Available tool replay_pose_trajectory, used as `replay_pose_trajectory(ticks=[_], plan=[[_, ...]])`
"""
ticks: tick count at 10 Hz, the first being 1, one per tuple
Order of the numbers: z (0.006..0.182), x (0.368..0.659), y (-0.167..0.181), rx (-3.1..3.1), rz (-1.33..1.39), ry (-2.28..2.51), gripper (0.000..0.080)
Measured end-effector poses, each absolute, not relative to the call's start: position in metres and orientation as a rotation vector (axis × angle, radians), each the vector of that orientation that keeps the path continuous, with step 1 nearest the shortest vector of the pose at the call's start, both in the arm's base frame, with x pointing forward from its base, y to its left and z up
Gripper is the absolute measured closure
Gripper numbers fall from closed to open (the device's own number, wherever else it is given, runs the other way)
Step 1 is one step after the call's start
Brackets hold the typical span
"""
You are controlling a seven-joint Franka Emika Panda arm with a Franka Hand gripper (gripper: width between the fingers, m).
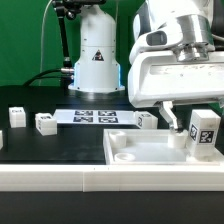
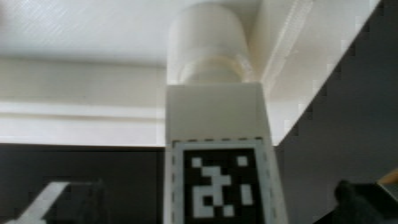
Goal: Assemble one leg
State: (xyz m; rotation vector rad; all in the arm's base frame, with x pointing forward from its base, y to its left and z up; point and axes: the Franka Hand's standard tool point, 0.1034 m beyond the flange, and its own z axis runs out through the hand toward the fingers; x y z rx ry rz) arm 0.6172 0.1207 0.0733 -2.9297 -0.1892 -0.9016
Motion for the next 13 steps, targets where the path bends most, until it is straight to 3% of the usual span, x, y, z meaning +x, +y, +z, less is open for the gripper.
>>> replay_pose_trajectory(ticks=[2,4,7,13], plan=[[0.074,0.617,0.121,-2.937,-0.877,-0.194,0.0152],[0.091,0.62,0.122,-2.941,-0.845,-0.202,0.0151],[0.089,0.622,0.122,-2.966,-0.731,-0.205,0.0151],[0.081,0.619,0.117,-3.035,-0.104,-0.211,0.0151]])
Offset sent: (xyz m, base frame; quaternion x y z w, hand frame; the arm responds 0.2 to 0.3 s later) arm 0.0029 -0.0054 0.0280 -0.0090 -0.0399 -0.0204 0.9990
